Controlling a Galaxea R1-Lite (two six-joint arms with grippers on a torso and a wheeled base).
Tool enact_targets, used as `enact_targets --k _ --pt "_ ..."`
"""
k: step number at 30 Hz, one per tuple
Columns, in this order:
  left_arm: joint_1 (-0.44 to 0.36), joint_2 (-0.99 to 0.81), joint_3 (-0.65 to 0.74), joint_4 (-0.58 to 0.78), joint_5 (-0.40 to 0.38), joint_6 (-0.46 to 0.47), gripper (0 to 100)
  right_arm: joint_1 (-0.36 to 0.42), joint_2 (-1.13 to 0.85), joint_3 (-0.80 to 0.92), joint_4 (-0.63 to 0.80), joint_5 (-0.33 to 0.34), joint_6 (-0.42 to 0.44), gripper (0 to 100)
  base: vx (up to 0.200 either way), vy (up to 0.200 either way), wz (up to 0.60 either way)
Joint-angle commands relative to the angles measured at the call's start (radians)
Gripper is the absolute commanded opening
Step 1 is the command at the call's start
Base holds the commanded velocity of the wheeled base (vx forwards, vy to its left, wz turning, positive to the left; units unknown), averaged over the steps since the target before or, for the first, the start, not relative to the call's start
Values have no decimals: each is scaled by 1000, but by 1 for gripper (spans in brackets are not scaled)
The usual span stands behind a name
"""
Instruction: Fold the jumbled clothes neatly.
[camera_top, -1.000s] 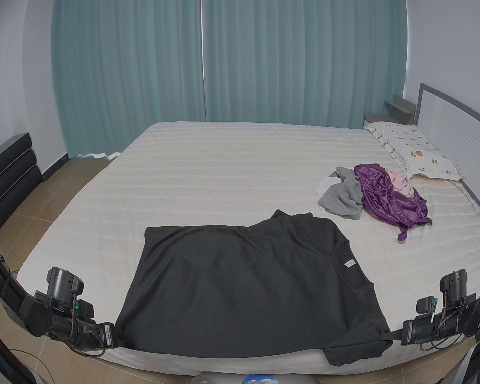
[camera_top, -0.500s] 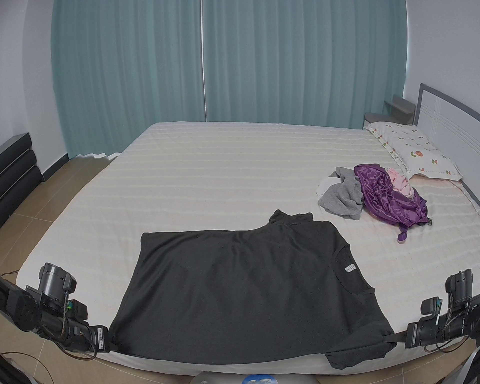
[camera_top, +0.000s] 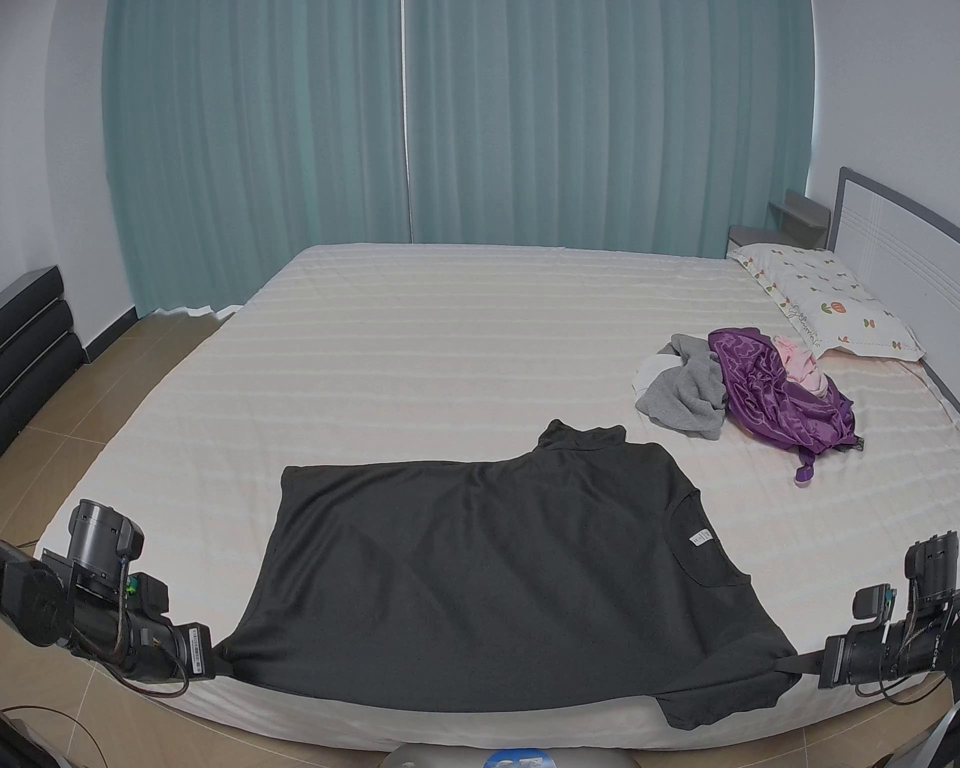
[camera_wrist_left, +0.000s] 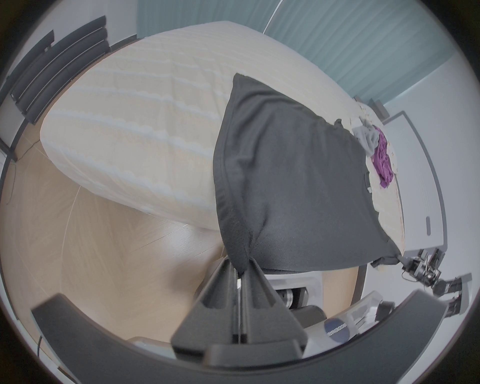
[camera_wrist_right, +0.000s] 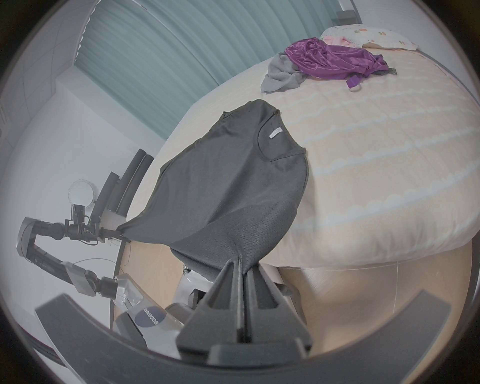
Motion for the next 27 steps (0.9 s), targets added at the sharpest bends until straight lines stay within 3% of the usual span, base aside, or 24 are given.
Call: enact_targets --k 1,6,18,27 --pt "0 -4 -57 -3 -1 -45 0 1 1 -53 -1 1 42 0 0 0 0" --pt "-2 31 -153 -5 -4 -126 0 14 47 -148 -3 -19 124 0 0 0 0" --pt "-33 145 -275 -5 1 -191 0 29 190 -257 -13 -62 129 0 0 0 0" --pt "-33 188 -331 -6 38 -214 0 60 317 -295 -106 -130 147 0 0 0 0"
